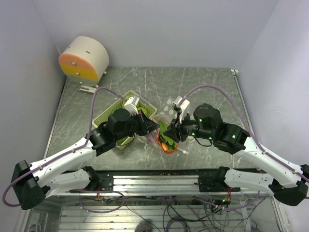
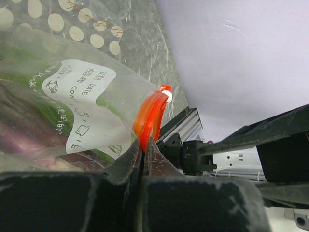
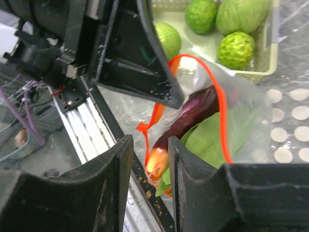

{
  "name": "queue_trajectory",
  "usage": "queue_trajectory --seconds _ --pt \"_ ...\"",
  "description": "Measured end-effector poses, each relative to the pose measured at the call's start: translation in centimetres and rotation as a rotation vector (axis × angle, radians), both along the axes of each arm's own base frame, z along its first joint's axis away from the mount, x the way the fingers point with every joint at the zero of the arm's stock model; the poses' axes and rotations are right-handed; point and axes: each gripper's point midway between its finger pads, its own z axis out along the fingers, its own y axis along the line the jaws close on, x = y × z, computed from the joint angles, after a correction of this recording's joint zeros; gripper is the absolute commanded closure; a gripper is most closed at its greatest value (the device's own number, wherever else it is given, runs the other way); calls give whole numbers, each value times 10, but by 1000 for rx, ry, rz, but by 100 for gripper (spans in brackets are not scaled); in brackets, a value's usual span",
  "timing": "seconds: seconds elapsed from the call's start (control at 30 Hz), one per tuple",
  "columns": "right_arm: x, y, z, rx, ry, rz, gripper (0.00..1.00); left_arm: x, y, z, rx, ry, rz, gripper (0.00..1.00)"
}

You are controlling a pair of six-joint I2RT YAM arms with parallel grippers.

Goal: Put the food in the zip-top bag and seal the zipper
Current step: Adjust the zipper food storage bag at the center of the board.

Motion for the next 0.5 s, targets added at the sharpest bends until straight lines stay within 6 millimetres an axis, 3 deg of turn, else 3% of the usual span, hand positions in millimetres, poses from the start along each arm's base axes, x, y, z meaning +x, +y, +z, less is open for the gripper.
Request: queue_trajectory --seconds 0.2,0.5 --pt "-15 1 -9 9 37 69 53 0 0 0 3 -1 0 93" --pt "-25 3 -65 -19 183 37 48 1 0 1 3 -2 3 93"
